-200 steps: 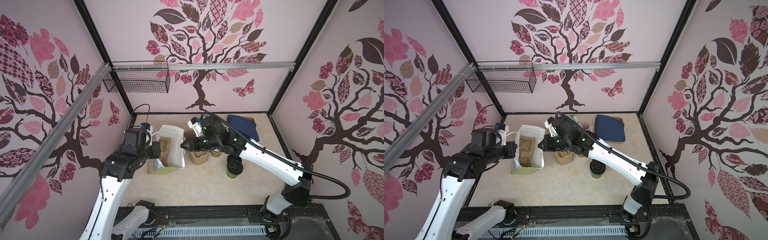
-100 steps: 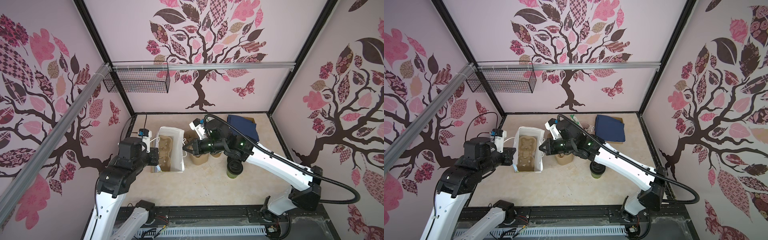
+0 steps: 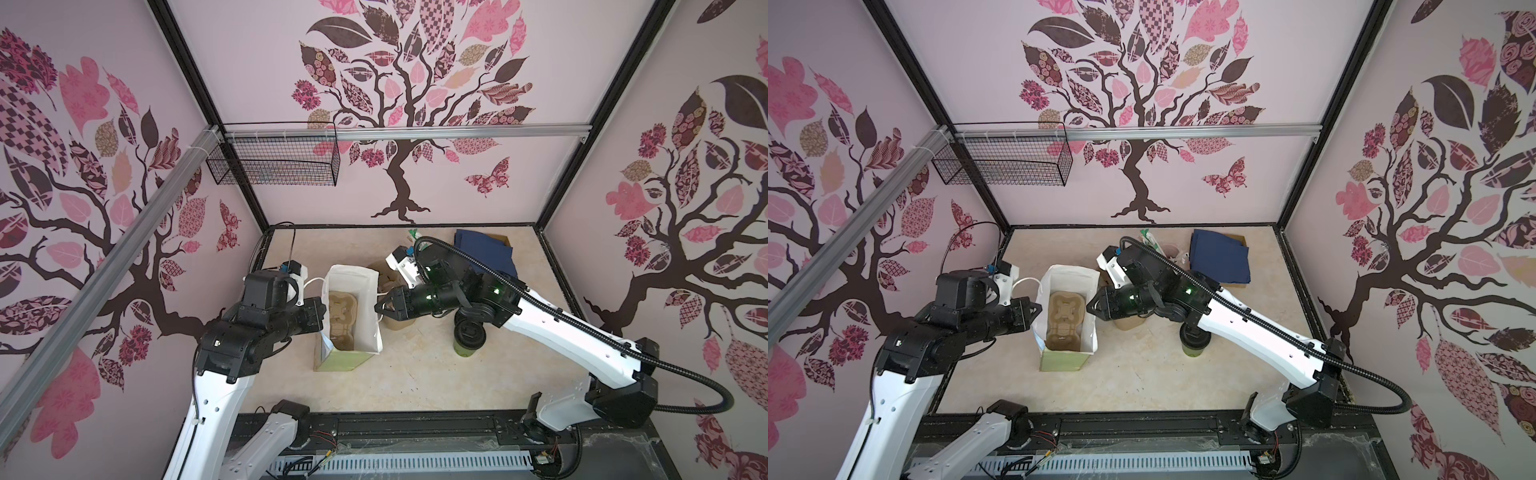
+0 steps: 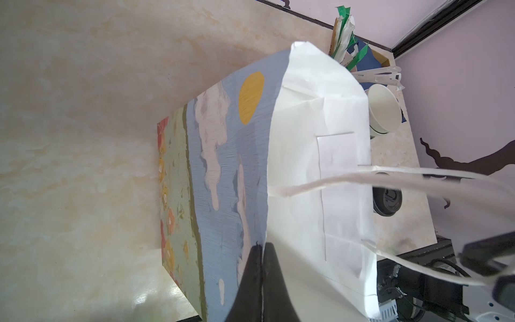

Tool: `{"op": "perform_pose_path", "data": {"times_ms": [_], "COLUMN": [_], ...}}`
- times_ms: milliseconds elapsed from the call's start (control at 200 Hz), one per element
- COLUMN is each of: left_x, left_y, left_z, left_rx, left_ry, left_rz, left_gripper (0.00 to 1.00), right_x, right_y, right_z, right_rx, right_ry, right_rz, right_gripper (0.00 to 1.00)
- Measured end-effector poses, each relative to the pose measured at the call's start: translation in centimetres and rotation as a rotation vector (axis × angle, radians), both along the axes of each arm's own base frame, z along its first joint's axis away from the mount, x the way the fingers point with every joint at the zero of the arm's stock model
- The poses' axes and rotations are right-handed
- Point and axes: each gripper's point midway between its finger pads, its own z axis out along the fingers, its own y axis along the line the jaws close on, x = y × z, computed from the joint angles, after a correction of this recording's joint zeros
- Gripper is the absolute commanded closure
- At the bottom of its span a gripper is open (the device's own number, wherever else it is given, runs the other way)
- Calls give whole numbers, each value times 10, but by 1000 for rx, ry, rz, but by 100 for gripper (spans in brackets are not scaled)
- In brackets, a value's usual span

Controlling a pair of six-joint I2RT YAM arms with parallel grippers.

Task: Pack a coffee takeout order
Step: Shake the takeout bag at the center of the table.

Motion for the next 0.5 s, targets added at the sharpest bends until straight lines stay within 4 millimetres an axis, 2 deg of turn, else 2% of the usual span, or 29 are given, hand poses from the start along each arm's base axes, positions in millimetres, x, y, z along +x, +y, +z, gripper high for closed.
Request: {"op": "perform_pose_path", "data": {"times_ms": [35,115,265,395,500], "left_x": [-1,-2,2,7,10], "left_y": [0,-1,-1,4,6], "left_z": [-1,-2,-3,-3,-3], "left_rx": [-8,-25,-38,-34,-49], "left_ry": [3,3,1,-2,5], "left_rz": [5,17,33,76,116], "left_gripper": [100,100,100,100,100], "right_x": [2,6,16,24,25], "right_y": [-3,-11,-30,-49,-47], "right_z": [-1,8,54,91,110], "right_rx": [-20,-44,-44,-45,-23], "right_ry": [-6,-35,-147,-225,-240], "right_rz": [-13,-44,-113,-181,-186], "right_gripper": [47,43,41,50,57]}}
